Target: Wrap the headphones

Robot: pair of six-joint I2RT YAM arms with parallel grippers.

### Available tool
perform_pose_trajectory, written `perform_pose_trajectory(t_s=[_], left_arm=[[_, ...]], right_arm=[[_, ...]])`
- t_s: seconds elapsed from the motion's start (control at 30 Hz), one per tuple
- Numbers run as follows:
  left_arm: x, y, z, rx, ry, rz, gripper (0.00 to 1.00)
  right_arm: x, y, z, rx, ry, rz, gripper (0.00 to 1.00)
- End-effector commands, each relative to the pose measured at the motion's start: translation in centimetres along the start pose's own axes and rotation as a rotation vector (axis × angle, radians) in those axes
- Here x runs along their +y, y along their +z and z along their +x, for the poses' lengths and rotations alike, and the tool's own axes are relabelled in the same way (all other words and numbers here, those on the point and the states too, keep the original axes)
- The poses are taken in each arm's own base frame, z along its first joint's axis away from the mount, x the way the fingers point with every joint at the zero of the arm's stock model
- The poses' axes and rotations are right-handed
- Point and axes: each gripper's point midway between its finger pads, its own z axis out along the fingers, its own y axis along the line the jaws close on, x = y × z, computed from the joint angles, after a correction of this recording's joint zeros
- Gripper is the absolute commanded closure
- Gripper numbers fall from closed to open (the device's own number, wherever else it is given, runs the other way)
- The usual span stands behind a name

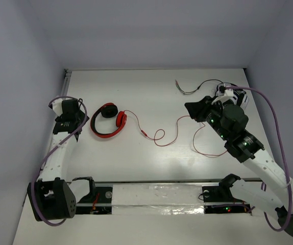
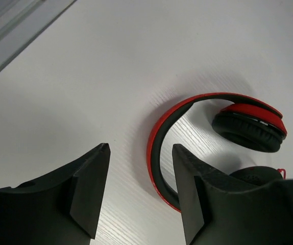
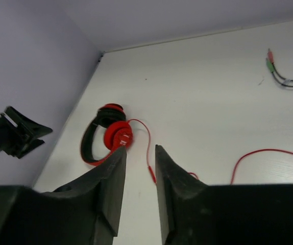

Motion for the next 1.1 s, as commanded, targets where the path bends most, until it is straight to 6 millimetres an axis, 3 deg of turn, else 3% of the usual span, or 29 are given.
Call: perform_pose_trajectory(t_s=[0.0,0.1,0.27,0.37,0.53,0.67,0.9,1.07], left_arm=[[-0.6,-0.2,1.1,0.035,-0.022,0.063,0.50],[0.0,0.3,3.8,0.072,-0.027,0.066,0.48],[-0.8,0.9,6.2,0.081,0.006,0.047,0.45],[-2.0,1.6,6.5,0.067,-0.012,0.051,0.39],[-2.0,3.7,7.0,0.069,0.001,-0.006,0.38],[-1.1,5.5,9.3,0.120,0.018,-0.050,0.38],[-1.6,7.4,10.7,0.145,0.023,-0.054,0.41],[-1.7,8.1,12.0,0.173,0.041,-0.051,0.52]], right_arm=[[1.0,-0.2,-1.2,-0.046,-0.001,-0.045,0.61],[1.2,0.0,-0.8,-0.032,0.000,-0.058,0.52],[1.5,0.8,0.4,0.014,-0.006,-0.081,0.51],[1.5,1.0,0.9,0.033,-0.012,-0.088,0.51],[1.5,1.2,1.1,0.042,-0.015,-0.090,0.50],[1.2,1.3,1.1,0.036,-0.019,-0.074,0.50],[1.0,1.6,1.5,0.044,-0.019,-0.071,0.50],[0.8,1.7,1.3,0.034,-0.019,-0.061,0.50]])
